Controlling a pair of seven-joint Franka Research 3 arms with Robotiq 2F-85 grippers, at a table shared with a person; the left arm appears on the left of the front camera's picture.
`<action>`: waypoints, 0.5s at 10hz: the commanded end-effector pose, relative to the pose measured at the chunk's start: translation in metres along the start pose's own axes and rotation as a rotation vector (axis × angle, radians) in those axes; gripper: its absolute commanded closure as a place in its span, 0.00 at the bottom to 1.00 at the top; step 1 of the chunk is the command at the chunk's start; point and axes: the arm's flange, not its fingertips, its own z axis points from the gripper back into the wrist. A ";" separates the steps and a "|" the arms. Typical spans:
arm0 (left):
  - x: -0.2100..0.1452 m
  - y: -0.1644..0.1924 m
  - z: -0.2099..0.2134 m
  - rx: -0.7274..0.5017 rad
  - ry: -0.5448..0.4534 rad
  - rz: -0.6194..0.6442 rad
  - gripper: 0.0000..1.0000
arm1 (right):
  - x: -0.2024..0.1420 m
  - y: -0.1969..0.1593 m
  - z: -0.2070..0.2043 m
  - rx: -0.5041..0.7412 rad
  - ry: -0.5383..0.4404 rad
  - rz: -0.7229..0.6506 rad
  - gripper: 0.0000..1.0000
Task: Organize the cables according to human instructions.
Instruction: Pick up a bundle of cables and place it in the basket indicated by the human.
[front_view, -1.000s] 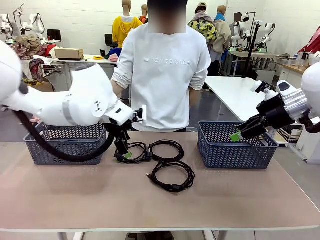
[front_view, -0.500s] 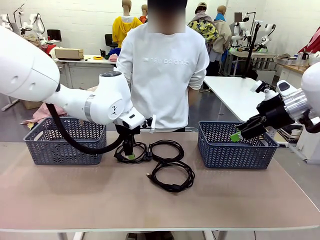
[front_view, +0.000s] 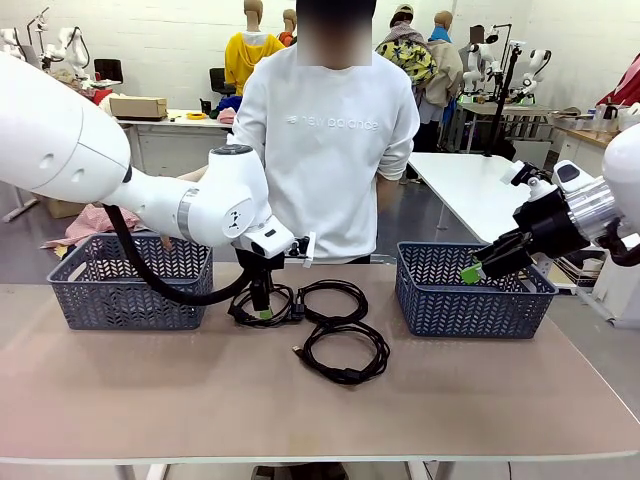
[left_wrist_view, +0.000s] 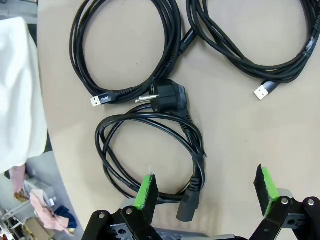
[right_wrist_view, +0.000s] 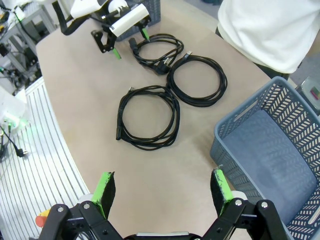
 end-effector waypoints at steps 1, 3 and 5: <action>-0.002 0.000 0.001 0.007 0.005 0.000 0.00 | 0.000 -0.003 -0.002 0.016 -0.027 0.015 0.00; -0.002 0.000 0.001 0.007 0.005 0.000 0.00 | 0.000 -0.003 -0.002 0.016 -0.027 0.015 0.00; -0.001 0.001 -0.001 -0.012 0.009 0.015 0.00 | 0.000 -0.003 -0.002 0.016 -0.027 0.015 0.00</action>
